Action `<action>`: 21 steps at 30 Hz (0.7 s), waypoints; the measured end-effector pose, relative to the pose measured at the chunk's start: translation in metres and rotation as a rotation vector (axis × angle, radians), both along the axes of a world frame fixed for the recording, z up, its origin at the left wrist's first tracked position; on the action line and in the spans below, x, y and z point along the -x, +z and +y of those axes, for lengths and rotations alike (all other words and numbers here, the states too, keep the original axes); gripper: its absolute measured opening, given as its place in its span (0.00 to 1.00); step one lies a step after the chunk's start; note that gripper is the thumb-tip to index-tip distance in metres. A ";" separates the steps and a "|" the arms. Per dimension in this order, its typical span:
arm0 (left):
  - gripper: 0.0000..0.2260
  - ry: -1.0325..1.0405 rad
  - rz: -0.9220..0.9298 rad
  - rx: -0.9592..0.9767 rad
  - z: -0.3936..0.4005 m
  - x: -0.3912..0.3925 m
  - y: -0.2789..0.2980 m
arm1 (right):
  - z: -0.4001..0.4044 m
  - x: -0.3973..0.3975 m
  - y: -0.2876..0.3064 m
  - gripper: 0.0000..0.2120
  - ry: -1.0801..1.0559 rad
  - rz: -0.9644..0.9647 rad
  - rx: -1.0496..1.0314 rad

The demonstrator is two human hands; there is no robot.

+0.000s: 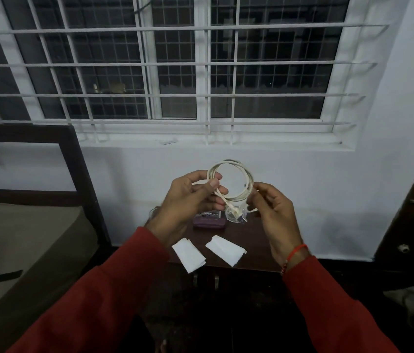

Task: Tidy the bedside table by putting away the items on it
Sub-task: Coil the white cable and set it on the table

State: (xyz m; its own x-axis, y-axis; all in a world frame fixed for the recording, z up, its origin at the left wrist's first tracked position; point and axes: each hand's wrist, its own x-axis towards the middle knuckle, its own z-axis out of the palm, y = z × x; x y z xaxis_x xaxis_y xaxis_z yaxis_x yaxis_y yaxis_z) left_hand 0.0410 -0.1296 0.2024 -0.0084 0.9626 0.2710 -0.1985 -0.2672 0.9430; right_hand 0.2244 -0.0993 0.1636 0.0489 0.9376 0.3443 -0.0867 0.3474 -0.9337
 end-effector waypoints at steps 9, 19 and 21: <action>0.04 0.131 0.153 -0.027 0.009 -0.003 -0.012 | -0.008 -0.003 0.013 0.09 0.469 0.551 0.255; 0.06 0.275 0.305 -0.121 0.009 -0.008 -0.013 | -0.012 0.002 0.008 0.10 0.569 0.589 0.346; 0.04 0.268 0.249 -0.090 0.008 -0.007 -0.012 | -0.010 0.003 0.004 0.08 0.459 0.497 0.271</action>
